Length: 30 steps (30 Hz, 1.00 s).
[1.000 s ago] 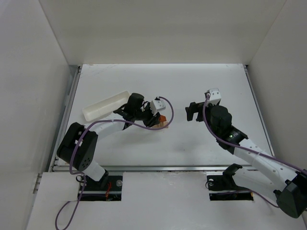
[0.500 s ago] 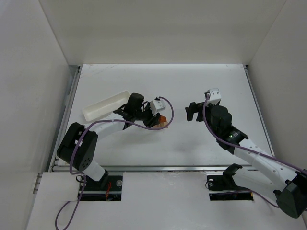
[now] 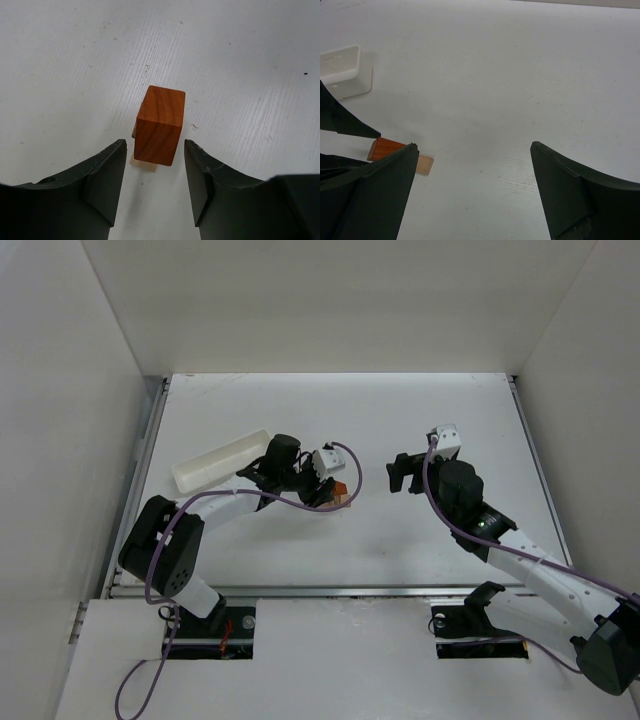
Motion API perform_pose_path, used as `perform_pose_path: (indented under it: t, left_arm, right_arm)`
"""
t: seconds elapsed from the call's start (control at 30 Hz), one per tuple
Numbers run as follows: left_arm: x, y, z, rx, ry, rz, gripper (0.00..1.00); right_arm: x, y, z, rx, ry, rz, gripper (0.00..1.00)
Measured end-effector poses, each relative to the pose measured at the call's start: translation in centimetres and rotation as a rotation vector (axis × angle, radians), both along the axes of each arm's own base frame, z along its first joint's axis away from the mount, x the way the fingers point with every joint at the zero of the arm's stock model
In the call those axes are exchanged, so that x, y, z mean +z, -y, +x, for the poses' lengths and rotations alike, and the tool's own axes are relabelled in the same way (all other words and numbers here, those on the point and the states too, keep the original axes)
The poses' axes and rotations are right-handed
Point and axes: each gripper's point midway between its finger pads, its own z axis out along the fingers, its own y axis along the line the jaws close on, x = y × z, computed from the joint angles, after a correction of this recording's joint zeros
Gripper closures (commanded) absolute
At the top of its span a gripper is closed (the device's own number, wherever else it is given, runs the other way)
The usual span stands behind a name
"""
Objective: Build the wood block tower
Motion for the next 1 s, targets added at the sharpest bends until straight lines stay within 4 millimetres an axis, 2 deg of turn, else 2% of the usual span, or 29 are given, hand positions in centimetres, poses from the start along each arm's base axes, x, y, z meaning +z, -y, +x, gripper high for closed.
perform_pose_path:
  t: [0.3, 0.67, 0.87, 1.0]
  left_arm:
    - [-0.5, -0.4, -0.5, -0.014, -0.009, 0.023, 0.46]
    - [0.4, -0.1, -0.4, -0.03, 0.025, -0.006, 0.41]
    - [1.4, -0.5, -1.1, -0.042, 0.053, -0.016, 0.32]
    - [2.0, -0.5, -1.1, -0.048, 0.077, -0.022, 0.3]
  right_arm:
    - [0.0, -0.1, 0.0, 0.004, -0.001, 0.0, 0.0]
    - [0.0, -0.1, -0.1, 0.012, 0.0, -0.006, 0.0]
    - [0.3, 0.0, -0.2, 0.012, 0.008, 0.0, 0.0]
    - [0.3, 0.0, -0.2, 0.012, 0.008, -0.001, 0.0]
